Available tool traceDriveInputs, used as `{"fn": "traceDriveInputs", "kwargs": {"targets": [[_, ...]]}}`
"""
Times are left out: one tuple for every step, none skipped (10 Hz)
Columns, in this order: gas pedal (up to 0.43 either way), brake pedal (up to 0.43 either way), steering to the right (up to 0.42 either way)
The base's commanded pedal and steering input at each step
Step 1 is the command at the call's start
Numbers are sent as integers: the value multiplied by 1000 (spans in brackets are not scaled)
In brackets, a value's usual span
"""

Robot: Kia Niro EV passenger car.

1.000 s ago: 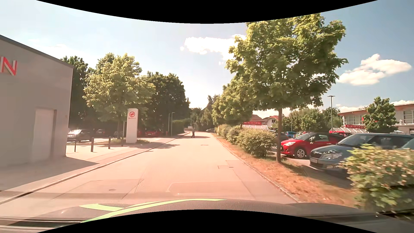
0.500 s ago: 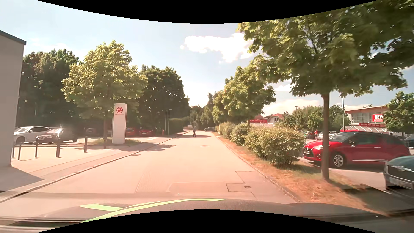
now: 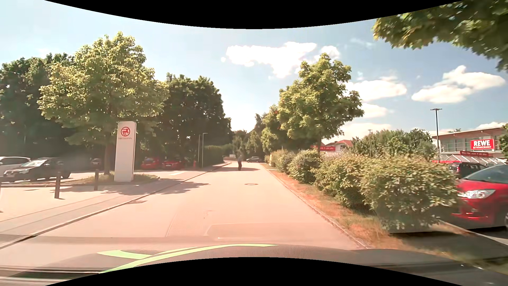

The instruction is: Follow the waypoints while adhering to traffic rules and regulations

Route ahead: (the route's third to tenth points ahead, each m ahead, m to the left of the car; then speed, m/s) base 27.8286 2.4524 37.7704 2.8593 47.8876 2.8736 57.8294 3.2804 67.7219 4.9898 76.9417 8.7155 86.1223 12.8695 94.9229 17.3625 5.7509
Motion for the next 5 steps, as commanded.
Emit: {"fn": "traceDriveInputs", "kwargs": {"targets": [[0,43,2],[0,79,2],[0,104,3],[0,116,4],[0,116,3]]}}
